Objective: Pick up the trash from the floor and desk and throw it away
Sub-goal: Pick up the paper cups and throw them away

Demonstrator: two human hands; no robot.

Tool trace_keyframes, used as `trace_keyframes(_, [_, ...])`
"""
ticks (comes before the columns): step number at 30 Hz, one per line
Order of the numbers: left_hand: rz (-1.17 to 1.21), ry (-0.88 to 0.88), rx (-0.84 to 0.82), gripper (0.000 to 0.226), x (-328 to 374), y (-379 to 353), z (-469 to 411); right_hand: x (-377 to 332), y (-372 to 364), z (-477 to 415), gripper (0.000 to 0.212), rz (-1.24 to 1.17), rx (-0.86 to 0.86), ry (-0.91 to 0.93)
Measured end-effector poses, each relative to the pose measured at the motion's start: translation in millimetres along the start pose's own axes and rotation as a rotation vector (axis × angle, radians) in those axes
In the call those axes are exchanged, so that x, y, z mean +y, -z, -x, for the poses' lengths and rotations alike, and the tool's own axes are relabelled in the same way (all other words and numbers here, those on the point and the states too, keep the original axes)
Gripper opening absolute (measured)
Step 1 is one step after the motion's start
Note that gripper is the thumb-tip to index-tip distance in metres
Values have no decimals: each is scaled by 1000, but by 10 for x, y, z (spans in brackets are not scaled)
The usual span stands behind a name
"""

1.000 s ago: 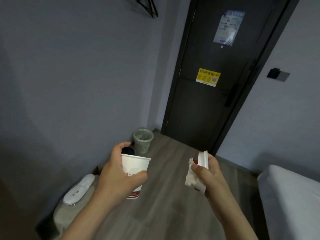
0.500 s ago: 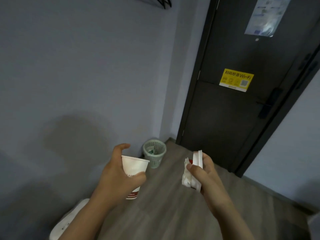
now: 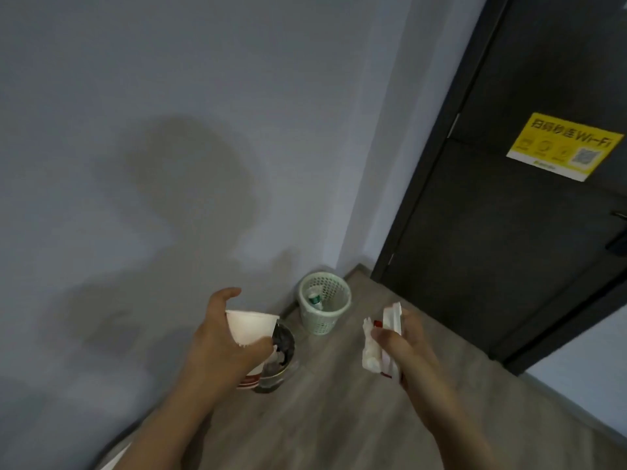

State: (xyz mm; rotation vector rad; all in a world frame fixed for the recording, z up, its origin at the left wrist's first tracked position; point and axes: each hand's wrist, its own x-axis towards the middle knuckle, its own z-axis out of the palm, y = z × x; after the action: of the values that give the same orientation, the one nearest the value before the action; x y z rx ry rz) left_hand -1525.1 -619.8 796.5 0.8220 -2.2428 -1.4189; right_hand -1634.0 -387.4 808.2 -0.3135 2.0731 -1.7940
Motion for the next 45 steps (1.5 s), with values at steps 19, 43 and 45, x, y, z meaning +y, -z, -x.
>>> trace_keyframes(19, [-80,187,39,81,-349,-805,-2583,238,-130,-2910,39,-19,-86,-190])
trace_keyframes(43, [-122,911,141,87,-2589,-2431,-3427,2001,-1019,-5421,34,611,-711,-328])
trace_keyframes(45, [-97,946,127,82,-2857,-2538,-3521,2244,-1148,-5449,33,637,-712,-335])
